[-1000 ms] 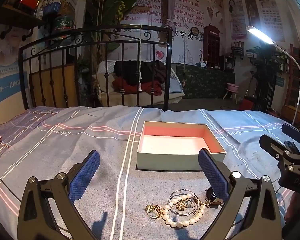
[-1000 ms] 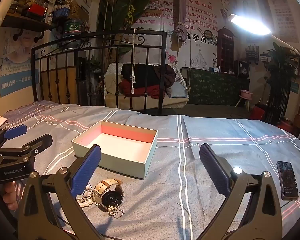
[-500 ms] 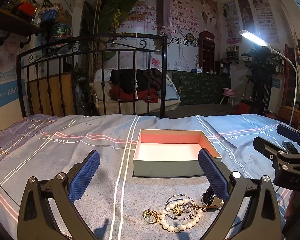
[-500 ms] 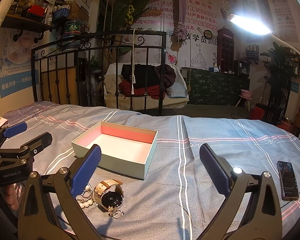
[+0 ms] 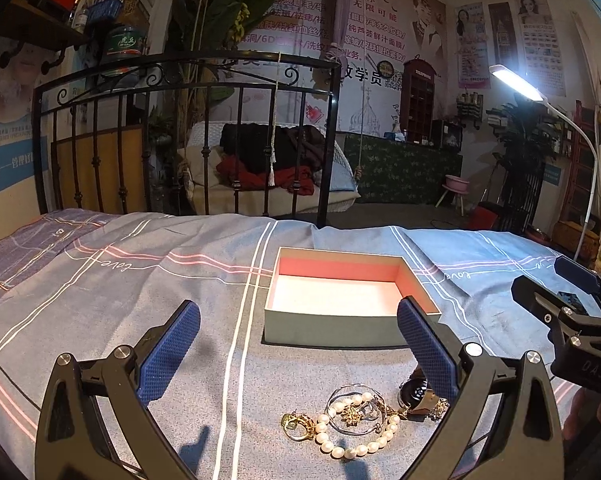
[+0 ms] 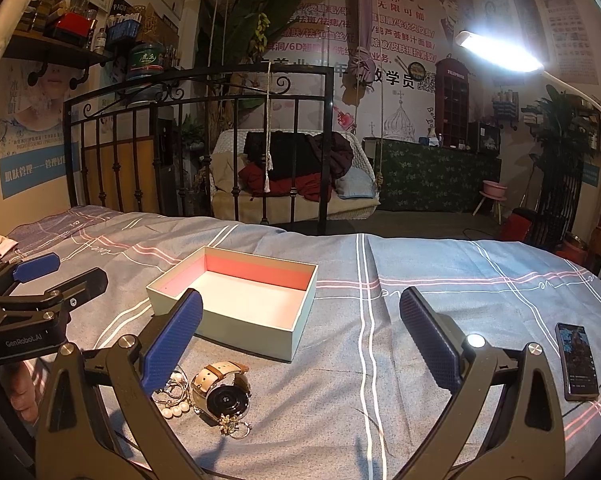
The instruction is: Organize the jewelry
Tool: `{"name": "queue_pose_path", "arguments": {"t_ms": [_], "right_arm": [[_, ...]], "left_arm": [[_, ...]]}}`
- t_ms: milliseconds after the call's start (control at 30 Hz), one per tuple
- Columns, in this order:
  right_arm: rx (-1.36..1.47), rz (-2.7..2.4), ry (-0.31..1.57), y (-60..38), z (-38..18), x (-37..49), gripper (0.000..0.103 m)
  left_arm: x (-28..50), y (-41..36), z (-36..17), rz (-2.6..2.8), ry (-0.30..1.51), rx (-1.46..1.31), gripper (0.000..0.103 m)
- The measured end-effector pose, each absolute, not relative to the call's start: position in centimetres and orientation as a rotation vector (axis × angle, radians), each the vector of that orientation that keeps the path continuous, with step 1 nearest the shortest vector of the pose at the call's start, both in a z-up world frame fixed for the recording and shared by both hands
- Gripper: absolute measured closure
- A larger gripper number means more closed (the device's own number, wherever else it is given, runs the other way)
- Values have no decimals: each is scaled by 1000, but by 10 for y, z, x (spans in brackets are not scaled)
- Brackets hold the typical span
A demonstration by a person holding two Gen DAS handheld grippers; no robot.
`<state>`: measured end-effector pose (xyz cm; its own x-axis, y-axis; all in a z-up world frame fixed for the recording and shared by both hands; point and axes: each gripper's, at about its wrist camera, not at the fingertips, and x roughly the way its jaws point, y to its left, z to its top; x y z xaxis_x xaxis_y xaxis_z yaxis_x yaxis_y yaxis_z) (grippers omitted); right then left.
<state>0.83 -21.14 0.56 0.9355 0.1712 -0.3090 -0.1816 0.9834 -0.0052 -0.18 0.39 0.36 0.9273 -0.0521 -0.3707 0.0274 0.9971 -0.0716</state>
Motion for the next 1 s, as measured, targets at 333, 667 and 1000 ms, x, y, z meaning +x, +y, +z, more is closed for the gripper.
{"name": "queue_pose_path", "arguments": {"t_ms": [333,667,1000], "right_arm": [[-23,173,276,-210,13,-1,6],[-23,176,282,-209,13,-1,6],[-7,256,417,-208,3,12,6]], "left_arm": [[-2,3,4,-32,393,-55,6],[-1,6,5,-27,399,-49,6],[14,25,-10,-76,601,-40,7]]}}
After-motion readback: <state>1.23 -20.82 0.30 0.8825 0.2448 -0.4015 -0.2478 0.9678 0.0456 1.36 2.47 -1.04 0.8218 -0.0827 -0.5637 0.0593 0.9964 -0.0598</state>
